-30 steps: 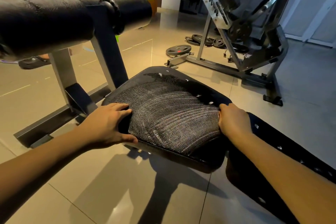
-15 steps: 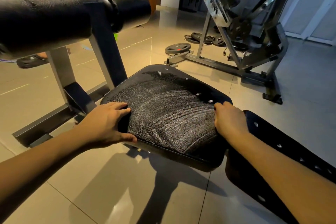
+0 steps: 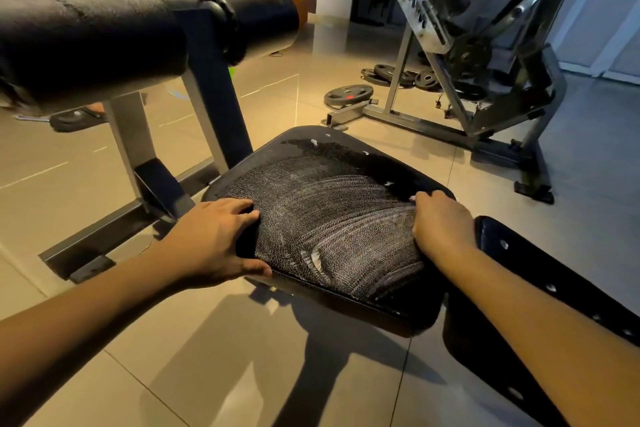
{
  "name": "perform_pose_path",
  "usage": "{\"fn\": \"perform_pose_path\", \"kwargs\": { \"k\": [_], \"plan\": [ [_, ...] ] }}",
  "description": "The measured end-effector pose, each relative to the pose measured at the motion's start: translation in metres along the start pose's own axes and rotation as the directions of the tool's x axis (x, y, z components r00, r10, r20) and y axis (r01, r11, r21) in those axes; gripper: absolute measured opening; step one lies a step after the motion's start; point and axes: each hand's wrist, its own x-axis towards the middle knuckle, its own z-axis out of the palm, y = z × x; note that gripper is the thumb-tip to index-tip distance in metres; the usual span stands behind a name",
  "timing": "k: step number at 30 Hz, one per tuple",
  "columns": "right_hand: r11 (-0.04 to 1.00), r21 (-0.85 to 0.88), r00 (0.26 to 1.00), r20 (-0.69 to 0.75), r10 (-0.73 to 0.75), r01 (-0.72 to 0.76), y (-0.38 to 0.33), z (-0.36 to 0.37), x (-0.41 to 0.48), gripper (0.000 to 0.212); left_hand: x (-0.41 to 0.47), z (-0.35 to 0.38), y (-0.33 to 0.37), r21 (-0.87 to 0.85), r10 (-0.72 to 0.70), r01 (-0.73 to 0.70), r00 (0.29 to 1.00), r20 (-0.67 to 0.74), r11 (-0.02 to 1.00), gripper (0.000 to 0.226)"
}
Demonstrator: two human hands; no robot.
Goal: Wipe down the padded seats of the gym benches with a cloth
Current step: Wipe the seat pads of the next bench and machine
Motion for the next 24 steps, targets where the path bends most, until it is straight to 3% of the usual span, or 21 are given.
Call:
{"fn": "perform_pose_path", "kwargs": {
  "k": [3,6,7,9,11,13,14,16,18,21,22,23,24],
  "plan": [
    [0.961,0.131,0.968,0.011,-0.249,0.246,-0.068,-0.011,-0.024,0.022,0.001,-0.002,0.001,0.007,0.008,-0.008,1.0,-0.004,1.0,0.152],
    [0.773,0.268,0.803,0.002,-0.597,0.574,-0.12,-0.028,-0.061,0.019,0.002,-0.001,0.0,0.007,-0.003,0.003,1.0,0.005,1.0,0.151],
    [0.727,0.293,0.765,-0.025,-0.644,0.621,-0.121,-0.026,-0.061,0.019,0.002,0.0,-0.001,0.001,-0.008,0.008,1.0,0.011,1.0,0.149],
    [0.806,0.302,0.848,-0.017,-0.529,0.509,-0.1,-0.017,-0.042,0.023,0.002,0.002,-0.002,-0.02,-0.006,0.006,1.0,0.015,1.0,0.146],
    [0.944,0.227,0.968,0.02,-0.252,0.241,-0.056,-0.006,-0.008,0.024,0.001,0.003,-0.003,-0.027,-0.004,0.004,1.0,0.005,1.0,0.146],
    [0.995,0.098,1.0,0.0,-0.001,0.001,-0.008,0.003,0.016,0.019,0.001,0.003,-0.001,-0.018,-0.006,0.006,1.0,0.003,1.0,0.149],
    [0.997,0.057,0.999,-0.016,0.048,-0.047,0.002,0.004,0.019,0.017,0.001,0.003,0.0,-0.015,-0.009,0.009,1.0,0.005,1.0,0.15],
    [0.999,0.051,1.0,-0.018,0.005,-0.004,-0.015,0.001,0.014,0.018,0.002,0.002,0.0,-0.008,-0.014,0.014,1.0,0.009,1.0,0.15],
    [0.98,0.114,0.986,0.005,-0.166,0.165,-0.061,-0.005,-0.003,0.021,0.003,0.001,-0.001,-0.005,-0.009,0.009,1.0,0.007,1.0,0.148],
    [0.799,0.239,0.825,-0.021,-0.564,0.552,-0.124,-0.02,-0.046,0.016,0.004,0.001,-0.001,-0.005,-0.017,0.017,1.0,0.013,1.0,0.149],
    [0.741,0.272,0.777,-0.042,-0.628,0.614,-0.128,-0.019,-0.051,0.015,0.004,0.0,-0.001,-0.013,-0.024,0.024,1.0,0.02,1.0,0.149],
    [0.74,0.299,0.785,-0.059,-0.616,0.603,-0.121,-0.016,-0.046,0.016,0.004,0.0,-0.001,-0.02,-0.026,0.027,0.999,0.029,0.999,0.148],
    [0.796,0.303,0.841,-0.039,-0.539,0.524,-0.106,-0.012,-0.036,0.02,0.003,0.0,-0.001,-0.023,-0.024,0.025,0.999,0.034,0.999,0.147]
  ]
}}
